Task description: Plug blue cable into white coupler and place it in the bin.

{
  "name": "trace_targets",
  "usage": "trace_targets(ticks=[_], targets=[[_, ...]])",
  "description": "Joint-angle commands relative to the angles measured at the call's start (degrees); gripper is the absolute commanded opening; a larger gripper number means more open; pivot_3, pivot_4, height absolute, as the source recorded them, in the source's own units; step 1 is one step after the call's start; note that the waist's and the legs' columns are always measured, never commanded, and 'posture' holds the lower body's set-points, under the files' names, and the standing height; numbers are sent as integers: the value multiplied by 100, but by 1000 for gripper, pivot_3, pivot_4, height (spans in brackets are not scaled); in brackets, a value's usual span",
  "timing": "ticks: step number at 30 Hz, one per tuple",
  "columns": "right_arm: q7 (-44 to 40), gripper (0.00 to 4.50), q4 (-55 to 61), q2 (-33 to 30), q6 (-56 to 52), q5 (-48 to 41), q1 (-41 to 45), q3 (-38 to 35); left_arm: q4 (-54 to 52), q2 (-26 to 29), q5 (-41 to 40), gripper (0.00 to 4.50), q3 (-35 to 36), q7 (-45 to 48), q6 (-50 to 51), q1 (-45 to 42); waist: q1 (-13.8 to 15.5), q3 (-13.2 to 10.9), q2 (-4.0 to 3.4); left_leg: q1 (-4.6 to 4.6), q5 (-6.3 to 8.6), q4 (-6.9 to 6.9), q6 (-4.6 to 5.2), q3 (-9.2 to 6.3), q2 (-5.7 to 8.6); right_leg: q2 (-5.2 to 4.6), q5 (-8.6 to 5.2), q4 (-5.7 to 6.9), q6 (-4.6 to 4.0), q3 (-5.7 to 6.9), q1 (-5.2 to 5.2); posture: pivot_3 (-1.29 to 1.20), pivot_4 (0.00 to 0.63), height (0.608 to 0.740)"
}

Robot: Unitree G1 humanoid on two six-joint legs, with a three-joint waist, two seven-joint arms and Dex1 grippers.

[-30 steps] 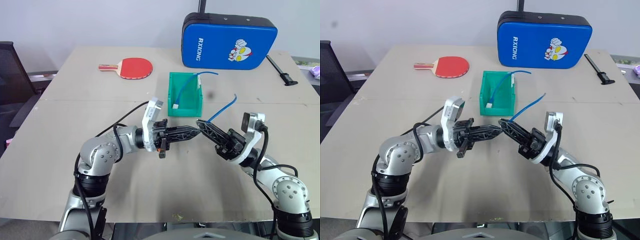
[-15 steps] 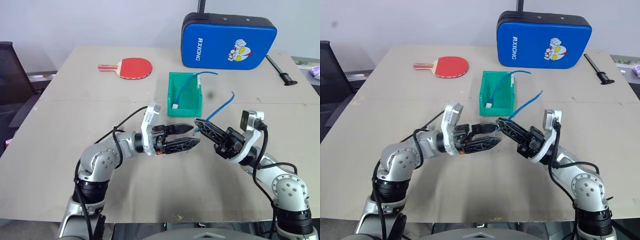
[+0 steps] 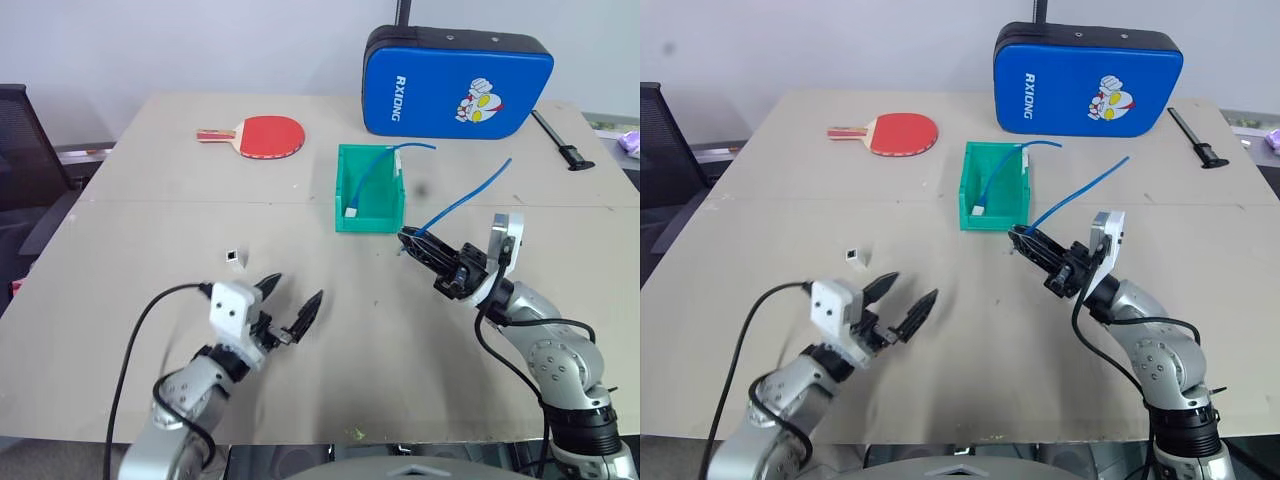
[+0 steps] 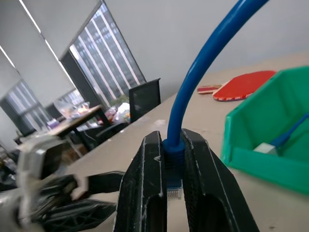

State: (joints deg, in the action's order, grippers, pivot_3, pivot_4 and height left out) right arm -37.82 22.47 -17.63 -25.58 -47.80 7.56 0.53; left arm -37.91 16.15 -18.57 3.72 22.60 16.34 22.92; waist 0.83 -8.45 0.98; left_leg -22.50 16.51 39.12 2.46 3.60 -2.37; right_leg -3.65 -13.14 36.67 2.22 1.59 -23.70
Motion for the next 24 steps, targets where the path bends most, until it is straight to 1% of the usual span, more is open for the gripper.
trace_targets(ticks=[1, 3, 4, 7, 9, 12, 16, 17, 18, 20, 24], targets=[[-235, 0, 101, 16, 249, 266, 56, 151, 309, -278, 991, 4443, -31, -556, -1286, 506, 3, 1, 0, -3, 0, 0, 0, -4, 0, -3, 0, -1, 0, 5, -1, 0, 150, 728], [-303, 0, 83, 12, 282, 386, 46, 239, 757, -489, 1455, 4443, 56, -955, -1805, 663, -6, 1, -1, -3, 1, 0, 1, -1, 1, -6, 0, -3, 0, 5, -2, 0, 150, 728], [-322, 0, 82, 18, 284, 420, 43, 261, 954, -580, 1566, 4443, 117, -1133, -1910, 612, -5, 0, -1, -3, 1, 0, 1, -1, 1, -6, 0, -5, 0, 6, -2, 0, 150, 728], [-336, 0, 85, 64, 282, 494, 49, 307, 1726, -710, 1828, 4443, 265, -1564, -1954, 63, 21, -1, -2, -8, 1, 0, 2, -5, 1, -7, 0, -5, 0, 17, -4, 0, 150, 728], [-338, 0, 80, 89, 287, 527, 55, 327, 2177, -770, 1908, 4443, 370, -1841, -1863, -454, 43, 3, -3, -10, 0, 1, 3, -20, 3, -7, 0, -3, -1, 38, -2, 0, 150, 728], [-343, 0, 74, 118, 296, 573, 48, 339, 2605, -844, 2026, 4443, 496, -2195, -1637, -1083, 1, 7, -2, -8, -1, 7, 3, -24, 3, -4, 3, 9, -1, 40, 2, 0, 150, 728], [-320, 0, 97, 158, 317, 641, 20, 334, 2831, -892, 1988, 4443, 641, -2428, -1167, -1594, -11, 8, -3, -7, -1, 7, 4, -20, 3, -3, 16, 8, 23, 38, 2, 0, 150, 728], [-306, 0, 106, 170, 328, 658, 12, 330, 2773, -891, 1964, 4443, 660, -2449, -837, -1677, -10, 9, -3, -7, -1, 6, 3, -20, 3, -3, 17, 9, 24, 39, 2, 0, 150, 728], [-298, 0, 113, 181, 336, 674, 4, 328, 2719, -883, 1953, 4215, 665, -2457, -599, -1723, -10, 10, -5, -7, -1, 5, 3, -23, 3, -2, 17, 10, 24, 41, 2, 0, 150, 728], [-280, 0, 129, 200, 347, 700, -15, 323, 2533, -952, 1689, 3631, 739, -2418, -26, -1827, -8, 12, -9, -7, -1, 5, 3, -24, 3, -2, 17, 11, 25, 42, 3, 0, 150, 728], [-247, 0, 159, 237, 342, 724, -50, 318, 2126, -881, 1516, 1804, 791, -2362, 986, -2028, -10, 14, -12, 2, -1, 5, 3, -25, 3, -2, 16, 13, 24, 42, 9, 0, 150, 728]])
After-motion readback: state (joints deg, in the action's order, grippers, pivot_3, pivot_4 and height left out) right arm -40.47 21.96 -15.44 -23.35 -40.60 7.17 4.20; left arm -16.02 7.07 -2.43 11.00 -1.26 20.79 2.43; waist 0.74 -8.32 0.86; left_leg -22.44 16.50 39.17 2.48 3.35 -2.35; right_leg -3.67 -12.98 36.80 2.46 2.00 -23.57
